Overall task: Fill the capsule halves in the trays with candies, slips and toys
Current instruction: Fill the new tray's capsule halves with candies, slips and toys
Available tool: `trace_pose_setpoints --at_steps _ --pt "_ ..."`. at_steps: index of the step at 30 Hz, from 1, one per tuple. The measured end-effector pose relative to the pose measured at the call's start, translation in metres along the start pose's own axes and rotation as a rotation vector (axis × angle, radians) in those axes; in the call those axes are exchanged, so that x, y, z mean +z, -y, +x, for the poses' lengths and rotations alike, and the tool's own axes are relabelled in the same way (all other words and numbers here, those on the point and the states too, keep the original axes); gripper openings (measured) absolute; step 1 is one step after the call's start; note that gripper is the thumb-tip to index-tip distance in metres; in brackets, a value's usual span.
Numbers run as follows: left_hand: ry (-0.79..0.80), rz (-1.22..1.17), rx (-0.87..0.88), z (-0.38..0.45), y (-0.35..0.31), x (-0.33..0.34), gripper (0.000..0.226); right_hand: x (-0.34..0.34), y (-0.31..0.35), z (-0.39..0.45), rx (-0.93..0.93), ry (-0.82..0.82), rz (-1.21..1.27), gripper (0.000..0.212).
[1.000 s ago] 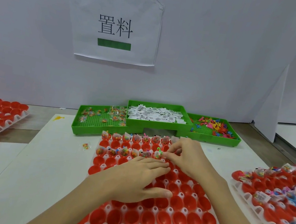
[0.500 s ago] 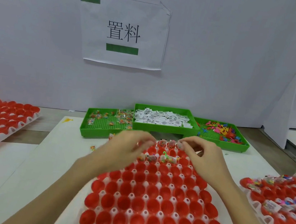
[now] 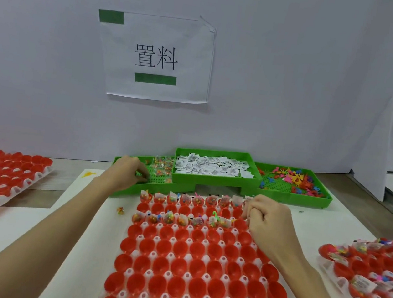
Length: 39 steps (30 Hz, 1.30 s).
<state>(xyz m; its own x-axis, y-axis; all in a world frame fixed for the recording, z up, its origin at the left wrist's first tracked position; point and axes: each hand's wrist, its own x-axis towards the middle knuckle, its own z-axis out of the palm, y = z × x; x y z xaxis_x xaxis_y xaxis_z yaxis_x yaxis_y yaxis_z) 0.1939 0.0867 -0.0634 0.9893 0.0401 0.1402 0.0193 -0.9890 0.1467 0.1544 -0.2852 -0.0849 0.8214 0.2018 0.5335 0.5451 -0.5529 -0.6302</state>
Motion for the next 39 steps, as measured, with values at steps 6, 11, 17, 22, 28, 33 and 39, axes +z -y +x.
trace_pose_setpoints --at_steps 6,11,17,22,28,33,39 --pt "-0.308 -0.122 -0.080 -0.013 -0.001 -0.006 0.019 -0.002 0.010 -0.004 -0.021 0.070 0.023 0.041" --pt "-0.479 -0.687 -0.128 -0.080 -0.028 -0.020 0.032 -0.004 0.016 -0.005 -0.013 0.111 0.020 0.047" --pt "-0.448 -0.984 -0.082 -0.170 -0.058 -0.005 0.039 -0.007 0.023 -0.005 -0.013 0.086 0.028 0.046" --pt "-0.549 -1.034 -0.113 -0.186 -0.058 0.015 0.031 -0.008 0.032 0.010 -0.048 0.078 -0.019 0.035" --pt "-0.659 -1.017 -0.056 -0.192 -0.062 0.015 0.023 0.010 0.032 0.083 -0.047 0.158 -0.197 0.019" --pt "-0.670 -0.984 0.023 -0.199 -0.067 0.011 0.022 0.039 0.016 0.136 0.103 0.299 -0.350 0.016" --pt "-0.681 -0.955 0.066 -0.204 -0.068 0.006 0.021 0.055 0.004 0.166 0.266 0.580 -0.530 0.027"
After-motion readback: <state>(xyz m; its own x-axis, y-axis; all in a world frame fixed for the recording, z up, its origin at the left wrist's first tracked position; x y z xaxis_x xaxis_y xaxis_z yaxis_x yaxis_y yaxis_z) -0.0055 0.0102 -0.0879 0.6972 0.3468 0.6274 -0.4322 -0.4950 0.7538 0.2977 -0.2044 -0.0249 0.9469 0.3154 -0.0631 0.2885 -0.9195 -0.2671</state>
